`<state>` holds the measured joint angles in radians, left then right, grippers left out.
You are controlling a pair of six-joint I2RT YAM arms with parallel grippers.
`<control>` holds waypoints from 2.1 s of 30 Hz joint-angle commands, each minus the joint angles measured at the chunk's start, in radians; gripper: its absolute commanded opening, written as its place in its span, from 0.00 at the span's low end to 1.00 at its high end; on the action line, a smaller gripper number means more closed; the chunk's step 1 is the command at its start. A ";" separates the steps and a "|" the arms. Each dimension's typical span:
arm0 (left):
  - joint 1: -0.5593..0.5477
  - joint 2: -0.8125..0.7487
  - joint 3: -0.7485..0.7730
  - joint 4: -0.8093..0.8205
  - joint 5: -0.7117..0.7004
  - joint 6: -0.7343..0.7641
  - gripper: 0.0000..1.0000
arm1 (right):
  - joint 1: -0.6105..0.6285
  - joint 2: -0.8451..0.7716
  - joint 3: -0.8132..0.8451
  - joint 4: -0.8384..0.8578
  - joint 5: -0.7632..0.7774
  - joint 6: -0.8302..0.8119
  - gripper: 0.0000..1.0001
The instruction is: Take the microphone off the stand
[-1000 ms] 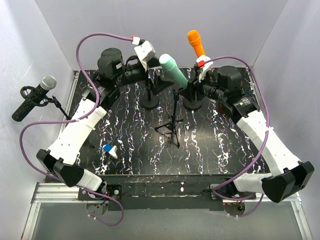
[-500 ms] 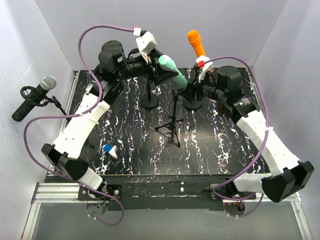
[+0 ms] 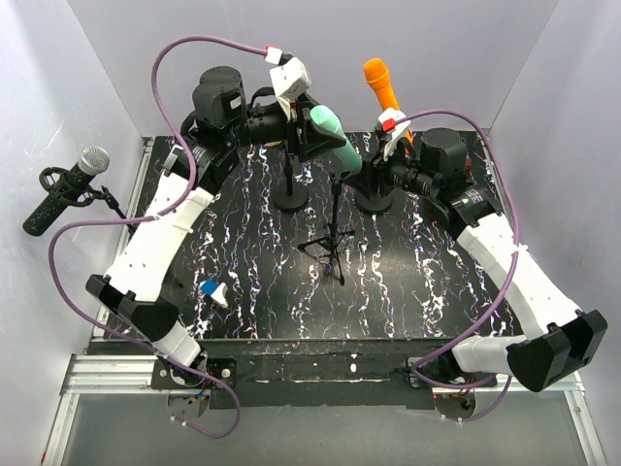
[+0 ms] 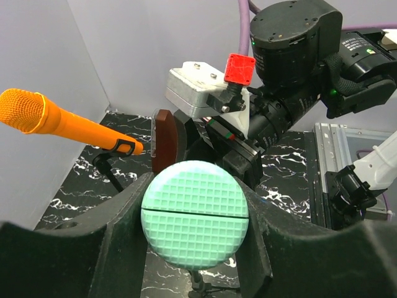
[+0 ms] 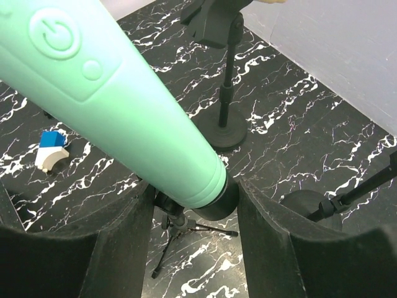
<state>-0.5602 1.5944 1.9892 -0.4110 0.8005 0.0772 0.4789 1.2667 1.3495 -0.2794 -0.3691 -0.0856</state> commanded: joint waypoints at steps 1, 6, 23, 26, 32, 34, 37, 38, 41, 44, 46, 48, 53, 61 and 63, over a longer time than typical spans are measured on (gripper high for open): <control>-0.003 -0.022 0.140 0.012 -0.041 0.018 0.00 | -0.010 0.025 -0.038 -0.007 0.045 -0.036 0.36; -0.003 -0.048 0.090 0.008 -0.041 0.030 0.00 | -0.014 0.023 -0.041 -0.007 0.010 -0.040 0.37; -0.003 -0.168 -0.294 0.236 -0.152 -0.070 0.63 | -0.014 0.068 0.031 -0.052 -0.050 -0.011 0.32; -0.003 -0.139 -0.297 0.300 -0.129 -0.134 0.53 | -0.014 0.074 0.039 -0.056 -0.054 -0.005 0.32; -0.001 -0.080 -0.227 0.314 -0.067 -0.140 0.20 | -0.014 0.069 0.036 -0.078 -0.065 -0.012 0.32; 0.006 -0.077 -0.210 0.305 -0.066 -0.136 0.07 | -0.014 0.060 0.031 -0.084 -0.082 -0.035 0.39; 0.023 -0.088 -0.216 0.290 -0.066 -0.132 0.01 | -0.014 0.049 0.069 -0.125 -0.149 -0.091 0.64; 0.028 -0.093 -0.227 0.285 -0.066 -0.128 0.01 | -0.014 0.048 0.092 -0.141 -0.165 -0.106 0.75; 0.032 -0.120 -0.271 0.276 -0.064 -0.123 0.00 | -0.016 0.046 0.166 -0.178 -0.212 -0.152 0.85; 0.043 -0.139 -0.311 0.281 -0.052 -0.126 0.01 | -0.019 0.074 0.241 -0.214 -0.240 -0.183 0.86; 0.051 -0.139 -0.325 0.290 -0.029 -0.128 0.05 | -0.019 0.100 0.290 -0.225 -0.244 -0.189 0.86; 0.054 -0.133 -0.329 0.294 -0.012 -0.134 0.06 | -0.020 0.123 0.329 -0.215 -0.258 -0.189 0.86; 0.056 -0.100 -0.303 0.294 0.023 -0.148 0.09 | -0.019 0.197 0.450 -0.216 -0.326 -0.207 0.83; 0.062 -0.080 -0.234 0.236 -0.099 -0.108 0.70 | -0.019 0.281 0.545 -0.244 -0.390 -0.200 0.54; 0.068 -0.088 -0.184 0.168 -0.159 -0.027 0.80 | -0.017 0.284 0.562 -0.250 -0.389 -0.184 0.42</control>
<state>-0.5030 1.5139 1.7237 -0.1158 0.7589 -0.0513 0.4610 1.5463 1.8473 -0.5205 -0.7197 -0.2909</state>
